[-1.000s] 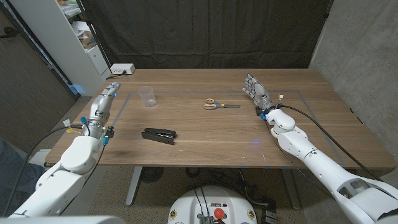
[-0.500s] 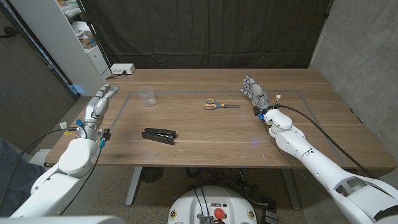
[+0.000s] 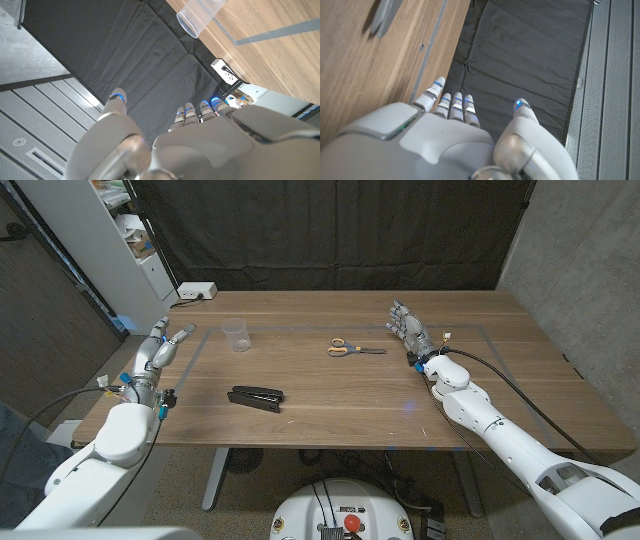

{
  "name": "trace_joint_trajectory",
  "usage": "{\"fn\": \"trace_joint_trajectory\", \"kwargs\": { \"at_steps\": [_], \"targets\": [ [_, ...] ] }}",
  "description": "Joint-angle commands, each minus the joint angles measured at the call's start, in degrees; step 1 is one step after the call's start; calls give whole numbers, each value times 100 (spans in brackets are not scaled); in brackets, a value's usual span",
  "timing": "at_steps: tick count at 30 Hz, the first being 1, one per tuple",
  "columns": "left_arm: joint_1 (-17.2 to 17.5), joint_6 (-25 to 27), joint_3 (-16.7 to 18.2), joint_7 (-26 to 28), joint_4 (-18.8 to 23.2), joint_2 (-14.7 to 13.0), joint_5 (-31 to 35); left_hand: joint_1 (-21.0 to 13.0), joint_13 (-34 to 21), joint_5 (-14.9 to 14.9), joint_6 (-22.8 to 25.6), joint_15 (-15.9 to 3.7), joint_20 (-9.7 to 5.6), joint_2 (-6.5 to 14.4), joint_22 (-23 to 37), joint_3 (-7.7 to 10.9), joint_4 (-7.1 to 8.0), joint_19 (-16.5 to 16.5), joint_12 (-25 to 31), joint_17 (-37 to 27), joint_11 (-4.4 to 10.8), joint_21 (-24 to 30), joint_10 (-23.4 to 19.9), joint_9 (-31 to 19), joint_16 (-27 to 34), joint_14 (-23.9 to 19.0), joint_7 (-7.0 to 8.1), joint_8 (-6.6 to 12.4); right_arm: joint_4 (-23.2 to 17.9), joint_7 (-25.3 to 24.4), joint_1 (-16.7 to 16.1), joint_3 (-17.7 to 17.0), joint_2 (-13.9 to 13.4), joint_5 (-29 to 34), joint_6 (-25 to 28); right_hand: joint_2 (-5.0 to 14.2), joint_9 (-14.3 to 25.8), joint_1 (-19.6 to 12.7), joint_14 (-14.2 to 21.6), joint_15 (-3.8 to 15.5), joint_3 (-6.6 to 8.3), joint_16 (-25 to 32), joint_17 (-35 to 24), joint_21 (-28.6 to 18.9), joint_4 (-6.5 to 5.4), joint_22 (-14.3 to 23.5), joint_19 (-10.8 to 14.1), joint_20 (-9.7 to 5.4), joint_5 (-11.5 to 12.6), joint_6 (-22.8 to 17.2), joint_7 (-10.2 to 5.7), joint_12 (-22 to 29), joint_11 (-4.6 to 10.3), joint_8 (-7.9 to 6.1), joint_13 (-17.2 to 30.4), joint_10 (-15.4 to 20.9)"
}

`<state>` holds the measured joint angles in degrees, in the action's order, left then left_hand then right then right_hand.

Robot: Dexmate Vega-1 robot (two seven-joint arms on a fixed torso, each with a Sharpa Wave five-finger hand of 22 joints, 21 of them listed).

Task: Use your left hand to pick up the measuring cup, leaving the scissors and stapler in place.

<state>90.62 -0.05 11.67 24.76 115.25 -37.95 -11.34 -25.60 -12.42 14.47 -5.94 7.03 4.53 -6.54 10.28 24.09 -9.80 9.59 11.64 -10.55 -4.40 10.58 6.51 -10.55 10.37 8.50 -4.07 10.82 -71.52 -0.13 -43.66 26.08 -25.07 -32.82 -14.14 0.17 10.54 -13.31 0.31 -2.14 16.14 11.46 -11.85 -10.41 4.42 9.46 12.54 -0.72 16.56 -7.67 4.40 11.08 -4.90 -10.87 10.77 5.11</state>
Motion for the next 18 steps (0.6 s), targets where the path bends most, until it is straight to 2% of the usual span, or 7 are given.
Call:
{"fn": "trace_joint_trajectory", "kwargs": {
  "at_steps": [1,8,18],
  "targets": [
    [75,765,94,214,277,93,245,-112,-15,70,43,-28,23,-27,9,-24,-12,125,31,-7,50,4,-2,-12,6,65,-28,49,55,37,-10,-19,-16,-36,-3,12,28,-3,48,-14,-9,37,-25,-51,16,30,5,14,60,-38,-6,19,20,-41,16,39],
    [78,1271,96,276,416,71,318,-170,-18,84,71,-47,38,-38,9,-28,-7,135,48,-7,81,12,-17,-11,22,48,-43,64,84,49,-12,2,2,-33,0,12,29,-3,55,-20,-11,40,-25,-52,18,30,6,20,64,-41,-4,17,17,-42,16,34],
    [-169,1922,-35,201,386,-210,423,-227,-20,99,54,-64,46,-50,10,-33,-1,137,54,-6,101,21,-7,-11,20,70,-63,59,29,26,-49,6,-18,-16,4,10,29,0,56,-20,-18,40,-26,-52,21,30,4,26,70,-45,-15,18,13,-43,16,38]
  ]
}}
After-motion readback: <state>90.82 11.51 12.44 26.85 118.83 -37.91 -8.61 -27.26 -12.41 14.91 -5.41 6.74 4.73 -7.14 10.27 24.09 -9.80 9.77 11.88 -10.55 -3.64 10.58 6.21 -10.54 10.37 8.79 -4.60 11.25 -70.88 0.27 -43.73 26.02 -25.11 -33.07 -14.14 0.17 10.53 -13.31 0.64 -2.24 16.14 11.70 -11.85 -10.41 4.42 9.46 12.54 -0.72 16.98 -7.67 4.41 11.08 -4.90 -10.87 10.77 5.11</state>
